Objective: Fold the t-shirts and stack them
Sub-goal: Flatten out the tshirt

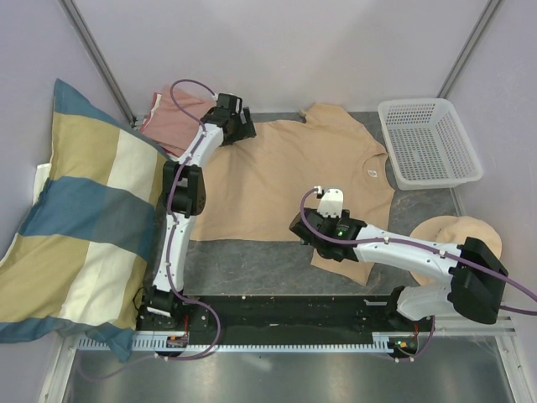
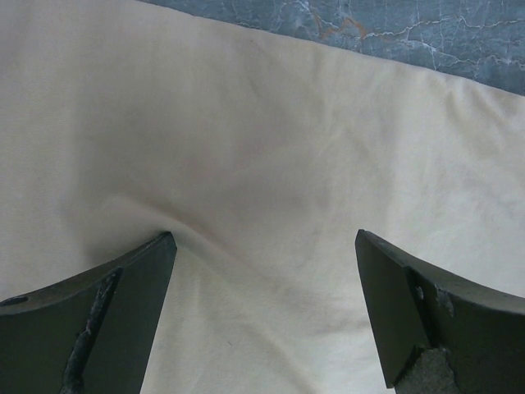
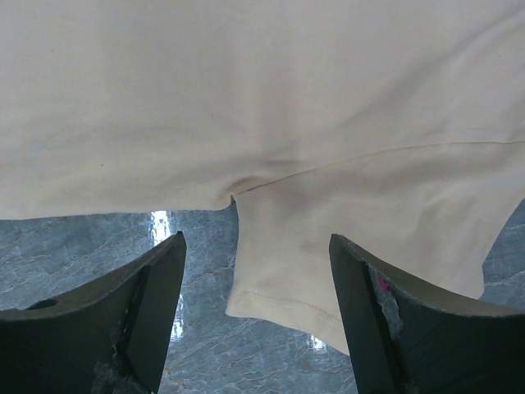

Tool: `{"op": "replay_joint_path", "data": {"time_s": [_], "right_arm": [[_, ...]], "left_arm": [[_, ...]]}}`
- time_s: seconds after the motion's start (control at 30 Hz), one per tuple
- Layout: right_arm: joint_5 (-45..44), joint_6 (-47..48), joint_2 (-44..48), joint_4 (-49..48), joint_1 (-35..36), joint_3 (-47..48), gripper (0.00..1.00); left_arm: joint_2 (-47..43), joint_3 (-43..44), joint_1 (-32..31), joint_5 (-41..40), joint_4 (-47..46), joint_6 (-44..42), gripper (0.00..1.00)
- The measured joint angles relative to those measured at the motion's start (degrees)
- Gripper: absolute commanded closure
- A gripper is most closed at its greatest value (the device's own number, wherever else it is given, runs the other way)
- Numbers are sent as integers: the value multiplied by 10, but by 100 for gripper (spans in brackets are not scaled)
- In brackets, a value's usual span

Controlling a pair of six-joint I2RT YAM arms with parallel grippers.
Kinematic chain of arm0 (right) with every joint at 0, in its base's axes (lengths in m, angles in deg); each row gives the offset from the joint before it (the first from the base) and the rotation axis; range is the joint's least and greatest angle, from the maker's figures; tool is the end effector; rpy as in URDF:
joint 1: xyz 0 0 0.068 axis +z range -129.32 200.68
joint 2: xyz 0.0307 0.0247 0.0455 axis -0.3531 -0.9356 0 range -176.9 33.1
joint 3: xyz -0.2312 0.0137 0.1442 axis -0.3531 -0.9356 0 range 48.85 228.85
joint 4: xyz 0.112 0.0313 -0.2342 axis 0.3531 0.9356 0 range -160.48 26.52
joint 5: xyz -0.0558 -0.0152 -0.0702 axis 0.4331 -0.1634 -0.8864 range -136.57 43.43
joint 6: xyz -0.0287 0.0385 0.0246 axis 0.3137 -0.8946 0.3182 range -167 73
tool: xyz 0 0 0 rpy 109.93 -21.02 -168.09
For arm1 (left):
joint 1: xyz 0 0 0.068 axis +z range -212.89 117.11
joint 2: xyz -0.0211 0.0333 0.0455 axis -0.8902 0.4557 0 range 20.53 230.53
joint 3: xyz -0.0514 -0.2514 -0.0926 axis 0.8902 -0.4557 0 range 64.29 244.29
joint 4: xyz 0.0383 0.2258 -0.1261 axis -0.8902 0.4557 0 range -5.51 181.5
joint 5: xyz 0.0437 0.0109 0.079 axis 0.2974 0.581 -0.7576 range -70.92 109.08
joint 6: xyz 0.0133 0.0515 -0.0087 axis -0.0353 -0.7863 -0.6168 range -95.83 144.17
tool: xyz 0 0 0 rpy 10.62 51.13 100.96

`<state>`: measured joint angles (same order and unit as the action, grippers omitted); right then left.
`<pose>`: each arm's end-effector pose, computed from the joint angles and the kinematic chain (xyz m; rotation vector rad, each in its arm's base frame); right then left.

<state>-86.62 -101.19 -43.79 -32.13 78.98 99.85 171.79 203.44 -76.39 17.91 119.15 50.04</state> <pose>0.1512 0.2014 0.2264 0.1102 2.3289 -0.0286 0.5629 -0.1344 0.1679 -0.2691 2.3927 -0.2985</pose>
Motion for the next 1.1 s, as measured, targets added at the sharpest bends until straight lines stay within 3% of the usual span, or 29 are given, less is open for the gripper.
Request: {"op": "replay_joint_path", "data": {"time_s": [0.13, 0.3, 0.47, 0.67, 0.77, 0.9, 1.1], "right_arm": [[3, 0, 0, 0, 0, 0, 20], [7, 0, 0, 0, 0, 0, 20], [6, 0, 5, 1, 0, -13, 20], [1, -1, 38, 13, 0, -21, 20], [-5, -18, 65, 29, 0, -32, 20], [-10, -71, 97, 73, 0, -67, 20], [-14, -199, 112, 187, 29, -118, 20]], "left_arm": [[-3, -10, 3, 11, -13, -7, 0], [-62, -116, 6, 34, -66, -13, 0], [-147, -194, 5, 61, -90, -12, 0], [-313, -272, -8, 73, -143, -12, 0], [-422, -362, -21, 70, -184, -2, 0], [-574, -551, -59, 42, -233, 18, 0], [-652, -753, -163, -9, -239, 47, 0]]}}
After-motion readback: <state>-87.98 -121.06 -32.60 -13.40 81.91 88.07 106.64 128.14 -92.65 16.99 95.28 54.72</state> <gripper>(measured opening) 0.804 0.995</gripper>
